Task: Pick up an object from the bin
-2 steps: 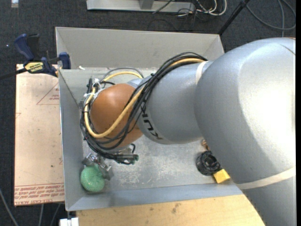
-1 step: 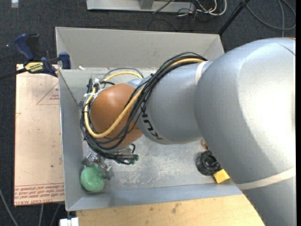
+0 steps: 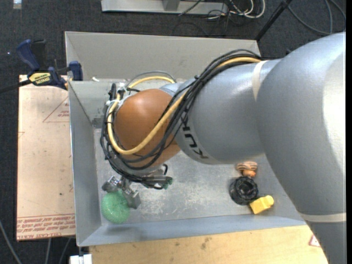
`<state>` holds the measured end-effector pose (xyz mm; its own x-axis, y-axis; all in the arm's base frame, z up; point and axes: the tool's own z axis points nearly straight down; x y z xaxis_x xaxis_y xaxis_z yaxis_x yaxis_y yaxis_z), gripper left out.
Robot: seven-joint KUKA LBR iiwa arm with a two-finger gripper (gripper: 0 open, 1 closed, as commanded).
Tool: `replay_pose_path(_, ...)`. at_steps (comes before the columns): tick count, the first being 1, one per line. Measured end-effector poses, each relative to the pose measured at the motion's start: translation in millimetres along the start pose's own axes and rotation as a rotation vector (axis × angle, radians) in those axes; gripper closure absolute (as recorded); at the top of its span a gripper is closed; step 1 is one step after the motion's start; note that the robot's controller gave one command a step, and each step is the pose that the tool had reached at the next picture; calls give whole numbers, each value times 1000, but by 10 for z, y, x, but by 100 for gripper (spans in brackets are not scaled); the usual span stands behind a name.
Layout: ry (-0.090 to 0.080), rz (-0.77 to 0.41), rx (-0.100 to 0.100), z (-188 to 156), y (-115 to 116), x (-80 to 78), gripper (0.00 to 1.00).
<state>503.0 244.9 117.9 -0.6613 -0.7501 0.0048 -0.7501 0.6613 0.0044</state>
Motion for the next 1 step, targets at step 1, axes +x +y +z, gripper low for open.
replay_pose_path(1, -15, 41, 7, -66, -44, -56, 100)
